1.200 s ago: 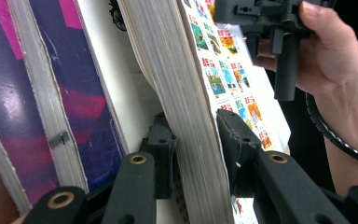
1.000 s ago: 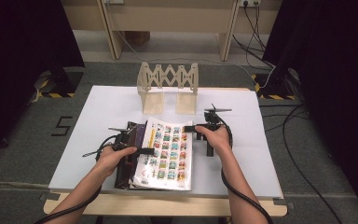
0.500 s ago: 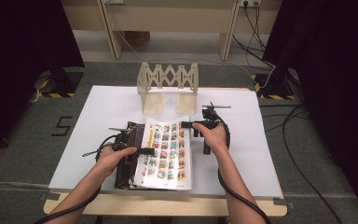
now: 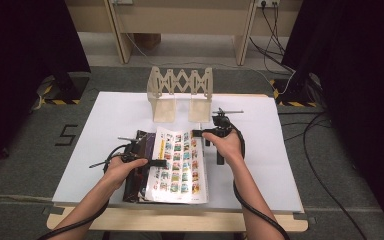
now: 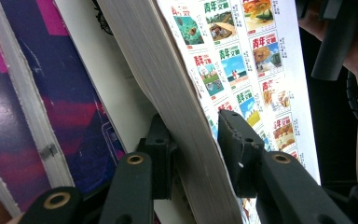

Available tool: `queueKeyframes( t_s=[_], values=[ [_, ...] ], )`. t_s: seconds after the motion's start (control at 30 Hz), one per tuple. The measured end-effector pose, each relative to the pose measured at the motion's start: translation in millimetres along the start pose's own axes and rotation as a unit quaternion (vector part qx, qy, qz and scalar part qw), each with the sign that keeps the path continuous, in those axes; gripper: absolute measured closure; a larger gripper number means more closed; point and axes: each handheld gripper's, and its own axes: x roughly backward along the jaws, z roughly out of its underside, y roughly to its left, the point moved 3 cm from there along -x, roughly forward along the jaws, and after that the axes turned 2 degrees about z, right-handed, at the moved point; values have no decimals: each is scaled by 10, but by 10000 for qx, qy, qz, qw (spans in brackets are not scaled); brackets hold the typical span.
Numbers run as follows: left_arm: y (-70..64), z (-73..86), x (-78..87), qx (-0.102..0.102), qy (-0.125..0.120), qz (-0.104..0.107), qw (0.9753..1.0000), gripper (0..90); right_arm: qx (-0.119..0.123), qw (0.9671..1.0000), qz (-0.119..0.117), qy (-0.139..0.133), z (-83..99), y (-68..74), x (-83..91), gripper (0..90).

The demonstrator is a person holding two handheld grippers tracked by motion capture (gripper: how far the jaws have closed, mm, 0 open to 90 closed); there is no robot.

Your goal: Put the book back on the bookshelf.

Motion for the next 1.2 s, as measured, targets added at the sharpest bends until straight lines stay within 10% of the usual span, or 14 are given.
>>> queueKeyframes(
  t_s=[0.4, 0.73, 1.2],
  values=[
    [-10, 20, 7, -67, -83, 35, 9999, 632, -340, 9993, -144, 102, -45, 9, 29, 721],
    [-59, 70, -32, -42, -330, 245, 9991, 515, 305, 9982, -264, -435, -177, 363, 372, 743],
    [71, 246, 272, -275, -1240, -273, 9915, 466, 732, 9939, -117, -820, -299, 547, 724, 744]
  ],
)
